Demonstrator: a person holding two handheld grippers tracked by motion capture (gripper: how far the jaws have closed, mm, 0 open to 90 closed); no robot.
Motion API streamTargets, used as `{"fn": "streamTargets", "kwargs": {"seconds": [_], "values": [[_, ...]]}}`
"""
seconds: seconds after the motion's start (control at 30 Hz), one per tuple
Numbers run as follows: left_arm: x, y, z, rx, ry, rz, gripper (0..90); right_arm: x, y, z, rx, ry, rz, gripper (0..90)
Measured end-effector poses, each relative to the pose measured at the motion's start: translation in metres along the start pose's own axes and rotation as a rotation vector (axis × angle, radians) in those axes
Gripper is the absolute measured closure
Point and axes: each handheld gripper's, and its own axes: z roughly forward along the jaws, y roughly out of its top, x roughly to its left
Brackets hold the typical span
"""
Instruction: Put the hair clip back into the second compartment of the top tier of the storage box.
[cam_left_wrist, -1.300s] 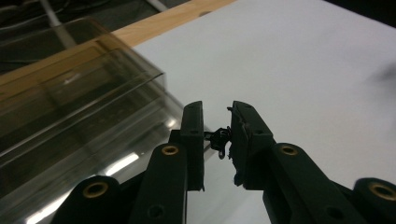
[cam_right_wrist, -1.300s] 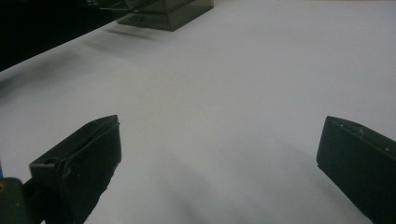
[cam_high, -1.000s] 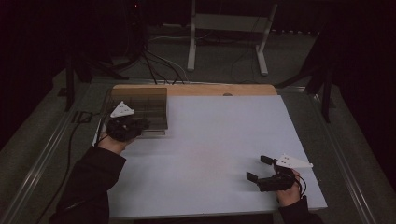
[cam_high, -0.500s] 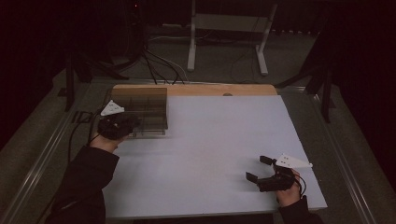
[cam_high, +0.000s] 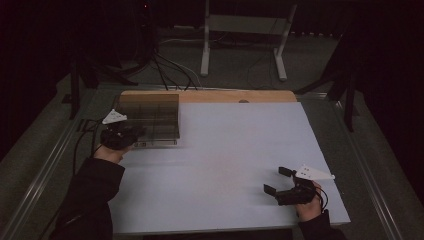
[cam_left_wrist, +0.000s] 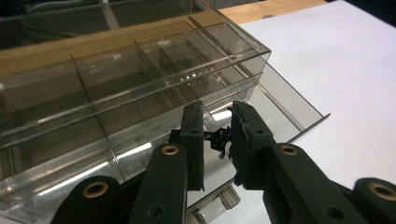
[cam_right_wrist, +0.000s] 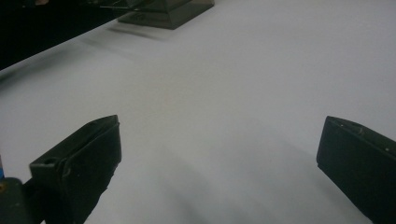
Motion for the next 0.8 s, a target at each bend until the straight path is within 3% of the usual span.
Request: {"fn": "streamTargets", "kwargs": {"seconds": [0.2,0.8], "values": [[0.005,-0.003,0.003,-0.001,0.012,-0.029,76.9,0.0,0.0,0.0,0.0,0.001,-0.001,0.0],[0.009,-0.007,0.016,0.021,0.029,-0.066,76.7,0.0,0.0,0.001,0.006,0.005,-0.002,0.0]]}}
